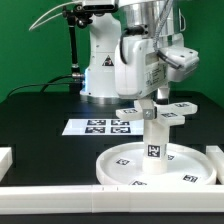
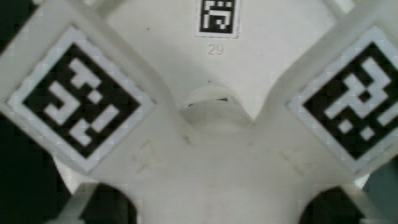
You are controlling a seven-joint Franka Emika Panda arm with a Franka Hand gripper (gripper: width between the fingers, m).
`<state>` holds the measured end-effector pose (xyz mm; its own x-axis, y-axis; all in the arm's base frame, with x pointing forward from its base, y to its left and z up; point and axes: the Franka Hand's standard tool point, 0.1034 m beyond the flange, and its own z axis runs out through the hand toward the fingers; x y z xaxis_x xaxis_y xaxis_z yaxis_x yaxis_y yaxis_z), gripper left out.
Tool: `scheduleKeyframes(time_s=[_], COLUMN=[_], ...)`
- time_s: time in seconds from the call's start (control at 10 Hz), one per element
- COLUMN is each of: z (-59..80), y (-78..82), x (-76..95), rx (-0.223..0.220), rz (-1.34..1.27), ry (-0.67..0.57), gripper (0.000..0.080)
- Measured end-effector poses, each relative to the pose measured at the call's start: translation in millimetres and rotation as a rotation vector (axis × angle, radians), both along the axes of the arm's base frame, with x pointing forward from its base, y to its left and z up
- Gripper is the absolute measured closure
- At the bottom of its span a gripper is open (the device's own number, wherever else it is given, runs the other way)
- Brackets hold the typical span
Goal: Assemble round table
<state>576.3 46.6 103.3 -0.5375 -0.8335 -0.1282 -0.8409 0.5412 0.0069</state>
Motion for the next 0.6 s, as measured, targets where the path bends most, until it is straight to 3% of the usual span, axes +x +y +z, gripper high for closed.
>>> scheduleKeyframes(time_s=[0.5, 0.6], z=[-0.9, -0.2], y=[0.2, 0.3], x=[-0.5, -0.2], rx=[0.022, 0.022], rz=[-0.013, -0.007], ry=[-0.004, -0.006], gripper=[0.0323, 0.0186])
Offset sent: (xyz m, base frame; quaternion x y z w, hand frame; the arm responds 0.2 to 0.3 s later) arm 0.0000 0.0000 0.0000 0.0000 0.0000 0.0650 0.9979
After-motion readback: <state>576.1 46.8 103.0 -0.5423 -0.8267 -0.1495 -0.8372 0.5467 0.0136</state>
